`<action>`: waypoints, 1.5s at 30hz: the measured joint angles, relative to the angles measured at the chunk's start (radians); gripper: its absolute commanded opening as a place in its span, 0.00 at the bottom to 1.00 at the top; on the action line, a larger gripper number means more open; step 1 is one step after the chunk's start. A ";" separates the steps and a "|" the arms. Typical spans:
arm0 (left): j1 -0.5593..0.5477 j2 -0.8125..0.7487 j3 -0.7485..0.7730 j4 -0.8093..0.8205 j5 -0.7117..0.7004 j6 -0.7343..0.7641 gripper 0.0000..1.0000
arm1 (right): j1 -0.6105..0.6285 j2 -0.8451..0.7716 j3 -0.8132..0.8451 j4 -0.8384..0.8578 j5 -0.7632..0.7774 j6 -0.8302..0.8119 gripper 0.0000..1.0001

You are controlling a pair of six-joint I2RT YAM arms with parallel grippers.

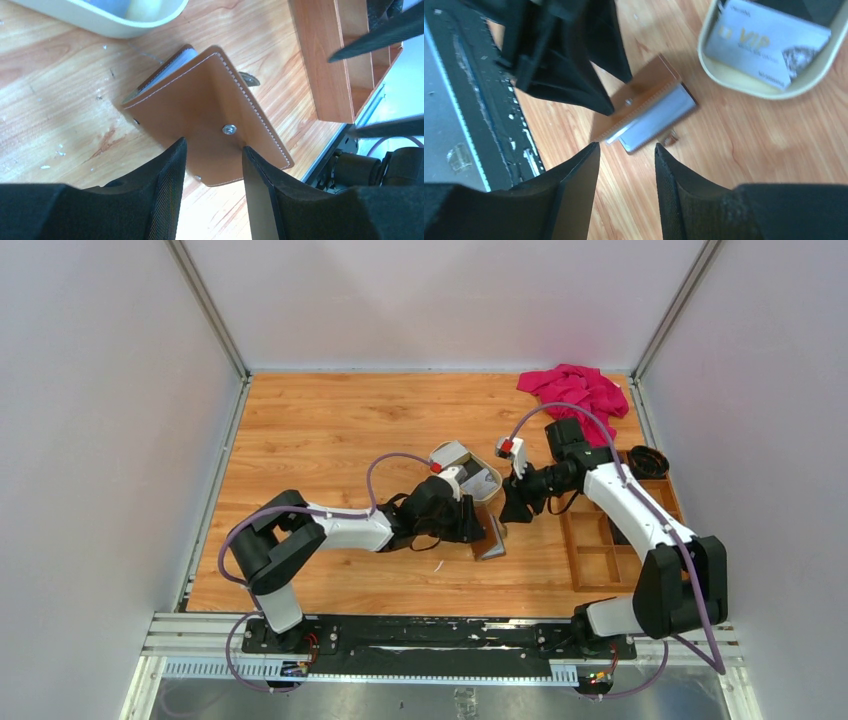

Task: Put the credit cards into the card holder
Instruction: Close the card holder at the center of the board.

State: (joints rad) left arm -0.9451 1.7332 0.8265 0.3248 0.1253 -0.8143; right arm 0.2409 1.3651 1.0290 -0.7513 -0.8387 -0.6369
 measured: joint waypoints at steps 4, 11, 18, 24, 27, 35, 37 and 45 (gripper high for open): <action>-0.002 0.013 0.039 -0.022 -0.003 0.027 0.49 | -0.001 0.000 -0.043 0.028 0.117 0.063 0.48; -0.002 0.080 0.079 -0.018 0.003 0.041 0.49 | 0.000 0.057 -0.060 0.039 0.192 0.114 0.46; -0.003 0.097 0.085 0.002 0.009 0.040 0.49 | 0.002 0.128 -0.060 0.051 0.242 0.129 0.42; -0.003 0.110 0.092 0.019 0.016 0.040 0.49 | 0.011 0.156 -0.057 0.053 0.253 0.149 0.42; -0.003 0.110 0.092 0.019 0.016 0.040 0.49 | 0.019 0.164 -0.055 0.054 0.257 0.156 0.41; -0.003 0.111 0.092 0.020 0.016 0.040 0.49 | 0.026 0.186 -0.054 0.069 0.301 0.176 0.32; -0.004 0.111 0.092 0.020 0.016 0.040 0.49 | 0.027 0.186 -0.053 0.077 0.306 0.179 0.26; -0.006 0.111 0.092 0.021 0.016 0.041 0.49 | 0.027 0.186 -0.043 0.101 0.314 0.190 0.00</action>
State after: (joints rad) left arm -0.9516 1.8439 0.9188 0.3458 0.1417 -0.7734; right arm 0.2680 1.5513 0.9863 -0.6506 -0.5251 -0.4469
